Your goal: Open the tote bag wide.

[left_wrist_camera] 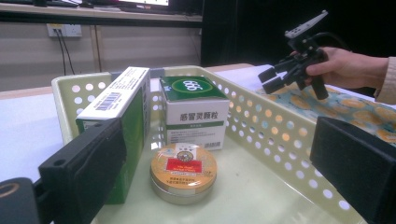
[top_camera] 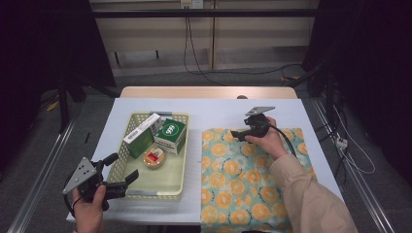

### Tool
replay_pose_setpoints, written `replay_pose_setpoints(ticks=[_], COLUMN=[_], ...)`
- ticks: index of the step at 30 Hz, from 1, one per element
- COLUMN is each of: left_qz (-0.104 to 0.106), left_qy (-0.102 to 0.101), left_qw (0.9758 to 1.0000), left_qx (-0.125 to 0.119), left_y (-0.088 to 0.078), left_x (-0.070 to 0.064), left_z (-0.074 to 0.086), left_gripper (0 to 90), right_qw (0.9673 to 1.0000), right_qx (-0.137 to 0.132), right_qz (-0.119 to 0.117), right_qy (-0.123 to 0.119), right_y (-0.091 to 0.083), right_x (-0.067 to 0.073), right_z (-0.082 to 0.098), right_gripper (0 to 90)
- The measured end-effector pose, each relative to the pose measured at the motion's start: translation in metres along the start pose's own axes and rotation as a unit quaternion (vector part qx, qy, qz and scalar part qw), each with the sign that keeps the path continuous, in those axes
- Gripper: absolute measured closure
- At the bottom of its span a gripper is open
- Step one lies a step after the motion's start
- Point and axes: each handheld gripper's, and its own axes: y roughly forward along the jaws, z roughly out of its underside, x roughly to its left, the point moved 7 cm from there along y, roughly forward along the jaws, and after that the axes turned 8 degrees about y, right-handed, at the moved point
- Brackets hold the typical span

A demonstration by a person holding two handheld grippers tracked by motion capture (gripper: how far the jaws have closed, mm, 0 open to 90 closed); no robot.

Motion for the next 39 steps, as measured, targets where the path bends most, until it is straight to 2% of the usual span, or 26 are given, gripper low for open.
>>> replay_pose_setpoints(ticks=[1,2,3,5,6,7,8,9,11,12,14,18,23,25,27,31,33,36,38,39], left_qz=[0.000,-0.001,-0.001,-0.001,-0.001,-0.001,0.000,0.000,0.000,0.000,-0.003,-0.002,-0.005,-0.005,-0.003,-0.007,-0.009,-0.011,-0.010,-0.009], left_qy=[0.002,0.002,0.001,-0.001,-0.001,-0.002,-0.001,0.000,0.000,0.001,0.001,0.001,0.004,0.003,0.004,0.000,0.001,0.000,0.000,-0.001], left_qw=[1.0000,1.0000,1.0000,1.0000,1.0000,1.0000,1.0000,1.0000,1.0000,1.0000,1.0000,1.0000,1.0000,1.0000,1.0000,1.0000,0.9999,0.9999,0.9999,0.9999], left_qx=[-0.002,-0.003,-0.003,-0.003,-0.002,-0.002,-0.002,-0.001,0.000,0.000,0.003,0.004,0.001,-0.001,-0.001,-0.004,-0.005,-0.007,-0.007,-0.007], left_y=[0.000,0.000,0.000,0.000,0.001,0.001,0.001,0.001,0.002,0.002,0.002,0.002,0.001,0.000,0.001,0.000,-0.002,-0.003,-0.003,-0.003], left_x=[0.000,0.000,0.000,-0.001,-0.001,-0.001,-0.002,-0.002,-0.003,-0.003,-0.003,-0.004,-0.004,-0.005,-0.005,-0.005,-0.005,-0.004,-0.004,-0.005], left_z=[-0.001,-0.001,-0.001,-0.002,-0.001,-0.001,-0.001,-0.001,-0.001,-0.001,-0.001,-0.001,-0.003,-0.004,-0.005,-0.007,-0.007,-0.008,-0.008,-0.008], left_gripper=[3.3,3.3,3.3,3.3,3.3,3.3,3.3,3.3,3.3,3.3,3.3,3.5,3.5,3.5,3.5,3.5,3.5,3.5,3.5,3.5], right_qw=[0.9999,0.9999,0.9998,0.9994,0.9989,0.9989,0.9990,0.9990,0.9987,0.9988,0.9985,0.9986,0.9996,0.9997,0.9996,0.9980,0.9976,0.9978,0.9986,0.9988], right_qx=[0.010,0.010,0.016,0.027,0.034,0.032,0.030,0.030,0.033,0.035,0.036,0.036,0.007,-0.006,-0.010,-0.032,-0.031,-0.031,-0.026,-0.026], right_qz=[-0.004,-0.004,-0.008,-0.018,-0.028,-0.022,-0.022,-0.022,-0.030,-0.033,-0.041,-0.035,-0.024,-0.009,-0.004,0.016,0.033,0.025,0.002,-0.012], right_qy=[-0.003,-0.003,-0.006,-0.014,-0.018,-0.025,-0.023,-0.023,-0.024,-0.015,-0.006,-0.013,0.012,0.021,0.028,0.053,0.052,0.054,0.046,0.041], right_y=[0.007,0.007,0.010,0.016,0.018,0.019,0.018,0.018,0.016,0.014,0.011,0.008,0.002,-0.003,-0.004,-0.009,-0.010,-0.007,-0.003,-0.001], right_x=[0.000,0.000,0.001,0.004,0.007,0.008,0.008,0.008,0.007,0.006,0.005,0.004,-0.005,-0.019,-0.024,-0.050,-0.064,-0.070,-0.064,-0.059], right_z=[0.000,0.000,0.000,0.002,0.004,0.005,0.005,0.005,0.006,0.007,0.008,0.008,-0.006,-0.019,-0.024,-0.046,-0.055,-0.058,-0.053,-0.049], right_gripper=[26.0,26.0,30.4,47.6,48.3,50.1,54.5,54.5,75.6,83.4,89.9,90.0,90.0,90.0,90.0,90.0,90.0,90.0,89.7,84.0])
